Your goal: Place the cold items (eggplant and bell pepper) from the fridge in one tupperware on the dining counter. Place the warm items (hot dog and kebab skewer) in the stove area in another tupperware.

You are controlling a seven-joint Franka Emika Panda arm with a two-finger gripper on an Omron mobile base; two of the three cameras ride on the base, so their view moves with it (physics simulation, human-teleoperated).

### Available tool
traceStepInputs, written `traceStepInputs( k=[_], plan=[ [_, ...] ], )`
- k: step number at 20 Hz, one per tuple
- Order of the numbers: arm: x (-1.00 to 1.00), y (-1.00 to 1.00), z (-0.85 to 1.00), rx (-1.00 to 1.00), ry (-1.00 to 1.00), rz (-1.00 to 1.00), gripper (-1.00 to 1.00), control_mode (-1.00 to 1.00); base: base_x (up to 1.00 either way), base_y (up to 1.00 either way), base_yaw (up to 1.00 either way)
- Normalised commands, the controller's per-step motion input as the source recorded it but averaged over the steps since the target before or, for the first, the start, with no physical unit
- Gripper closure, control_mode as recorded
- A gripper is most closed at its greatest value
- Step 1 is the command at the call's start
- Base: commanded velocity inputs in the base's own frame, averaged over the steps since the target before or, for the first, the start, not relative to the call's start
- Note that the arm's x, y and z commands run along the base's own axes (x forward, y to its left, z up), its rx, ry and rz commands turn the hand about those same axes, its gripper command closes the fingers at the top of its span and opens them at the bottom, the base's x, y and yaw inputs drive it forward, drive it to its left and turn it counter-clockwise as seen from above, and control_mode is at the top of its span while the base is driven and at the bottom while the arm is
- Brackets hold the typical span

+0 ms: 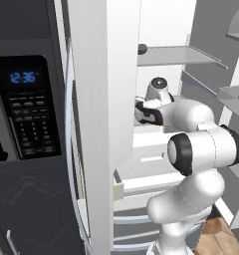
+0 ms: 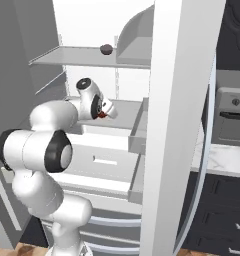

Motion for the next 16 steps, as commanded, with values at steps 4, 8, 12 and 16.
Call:
traceStepInputs(
  k=[4, 8, 12, 16],
  plan=[
    [-0.88, 0.0, 0.81, 0.0, -0.07, 0.06, 1.0, -1.0, 0.0, 0.0, 0.0],
    [-1.0, -0.04, 0.64, 0.0, 0.0, 0.03, 1.0, -1.0, 0.0, 0.0, 0.0],
    [-1.0, -0.13, 0.56, 0.0, 0.0, 0.04, 1.0, -1.0, 0.0, 0.0, 0.0],
    [-1.0, -0.11, 0.52, -0.02, 0.0, 0.08, 1.0, -1.0, 0.0, 0.0, 0.0]
  ],
)
